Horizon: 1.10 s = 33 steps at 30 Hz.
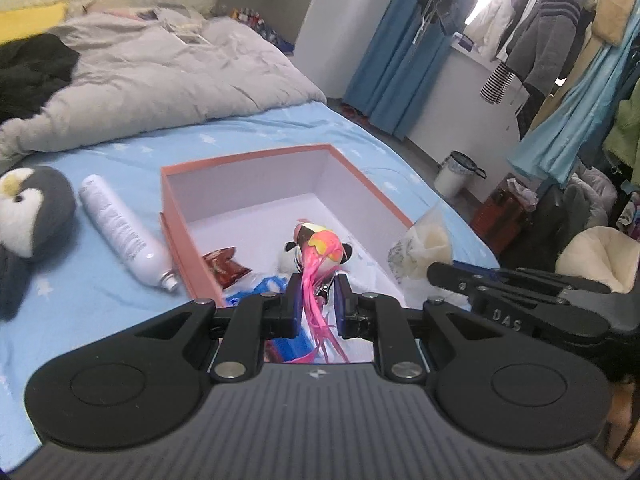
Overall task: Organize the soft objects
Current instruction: 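Carry the feather toy and clear bag over the pink box with both grippers, then open the left gripper dropping the feather toy while the right gripper releases the bag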
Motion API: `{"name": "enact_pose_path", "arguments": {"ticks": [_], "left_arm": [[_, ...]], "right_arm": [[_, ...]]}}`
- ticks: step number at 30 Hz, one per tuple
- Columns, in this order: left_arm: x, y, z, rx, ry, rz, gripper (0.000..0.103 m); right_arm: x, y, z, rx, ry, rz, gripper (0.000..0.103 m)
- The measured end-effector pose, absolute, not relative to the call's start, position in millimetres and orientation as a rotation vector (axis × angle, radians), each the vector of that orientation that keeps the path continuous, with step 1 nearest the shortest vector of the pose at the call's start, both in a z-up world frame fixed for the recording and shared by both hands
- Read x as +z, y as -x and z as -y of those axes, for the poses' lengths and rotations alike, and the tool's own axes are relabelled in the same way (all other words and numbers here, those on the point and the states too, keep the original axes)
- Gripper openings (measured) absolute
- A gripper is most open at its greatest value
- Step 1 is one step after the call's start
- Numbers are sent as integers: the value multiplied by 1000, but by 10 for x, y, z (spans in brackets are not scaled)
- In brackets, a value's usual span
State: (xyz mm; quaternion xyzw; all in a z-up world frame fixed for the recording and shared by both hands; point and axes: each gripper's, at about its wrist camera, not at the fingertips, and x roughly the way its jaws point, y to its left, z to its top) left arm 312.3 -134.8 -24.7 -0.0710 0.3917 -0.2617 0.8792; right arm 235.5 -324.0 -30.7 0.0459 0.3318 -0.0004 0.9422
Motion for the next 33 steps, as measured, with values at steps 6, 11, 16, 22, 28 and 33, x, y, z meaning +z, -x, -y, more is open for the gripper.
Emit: {"name": "enact_pose_path", "arguments": {"ticks": [6, 11, 16, 22, 28, 33], "left_arm": [[-350, -3548, 1599, -521, 66, -864, 19], [-532, -3760, 1743, -528, 54, -932, 19], [-718, -3870, 1783, -527, 76, -1002, 19], [-902, -3845, 1821, -515, 68, -1046, 19], [-836, -3789, 1785, -491, 40, -1034, 46], [-528, -3609, 1668, -499, 23, -952, 46]], "right_arm": [[-410, -2665, 3416, -31, -82, -749, 12], [-517, -2824, 3534, -41, -89, -804, 12], [-674, -2904, 3603, -44, -104, -850, 13], [-862, -2907, 3584, -45, -113, -889, 13], [-848, -2876, 3539, -49, -97, -891, 15], [-686, -2793, 3578, -72, -126, -846, 50]]}}
